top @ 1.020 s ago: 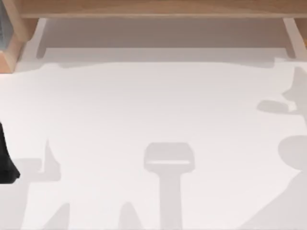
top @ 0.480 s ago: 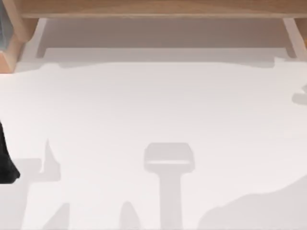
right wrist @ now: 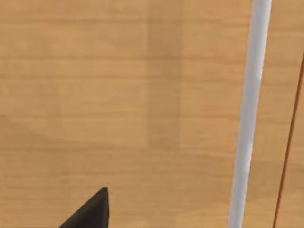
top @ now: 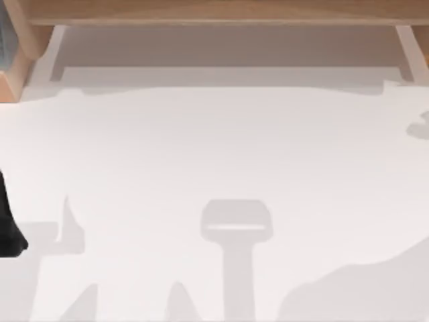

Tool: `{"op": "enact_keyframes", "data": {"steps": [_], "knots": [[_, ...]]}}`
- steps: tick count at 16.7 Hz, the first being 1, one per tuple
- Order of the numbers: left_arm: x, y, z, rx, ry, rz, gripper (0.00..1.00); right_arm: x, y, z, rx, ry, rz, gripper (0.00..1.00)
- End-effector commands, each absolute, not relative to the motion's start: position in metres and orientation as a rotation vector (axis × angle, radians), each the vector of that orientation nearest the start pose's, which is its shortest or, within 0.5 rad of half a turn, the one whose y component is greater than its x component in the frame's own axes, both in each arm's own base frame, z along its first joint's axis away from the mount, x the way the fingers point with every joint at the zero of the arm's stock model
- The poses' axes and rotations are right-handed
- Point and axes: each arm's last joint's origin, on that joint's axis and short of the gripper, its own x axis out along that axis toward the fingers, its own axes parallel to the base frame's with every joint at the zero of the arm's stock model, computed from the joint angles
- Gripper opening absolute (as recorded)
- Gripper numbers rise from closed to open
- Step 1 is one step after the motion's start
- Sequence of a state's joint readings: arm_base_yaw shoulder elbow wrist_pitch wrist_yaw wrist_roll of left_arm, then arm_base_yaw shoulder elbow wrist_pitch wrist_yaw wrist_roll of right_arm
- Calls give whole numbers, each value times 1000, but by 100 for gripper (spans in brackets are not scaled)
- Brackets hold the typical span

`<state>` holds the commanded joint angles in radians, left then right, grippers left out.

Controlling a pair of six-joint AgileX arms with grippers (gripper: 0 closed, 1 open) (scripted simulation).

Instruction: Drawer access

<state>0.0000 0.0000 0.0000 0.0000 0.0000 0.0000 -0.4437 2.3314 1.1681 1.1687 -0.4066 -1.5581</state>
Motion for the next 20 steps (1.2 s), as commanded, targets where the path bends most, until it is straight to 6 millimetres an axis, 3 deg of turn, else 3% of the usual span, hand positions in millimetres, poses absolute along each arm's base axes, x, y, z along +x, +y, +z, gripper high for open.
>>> {"op": "enact_keyframes", "data": {"steps": [7,20], "knots": [[106,-1,160,0,0,0,100,428,-181,89,-1571,8,-8,100],[106,-1,160,0,0,0,100,428,-181,89,-1571,8,-8,2]]}}
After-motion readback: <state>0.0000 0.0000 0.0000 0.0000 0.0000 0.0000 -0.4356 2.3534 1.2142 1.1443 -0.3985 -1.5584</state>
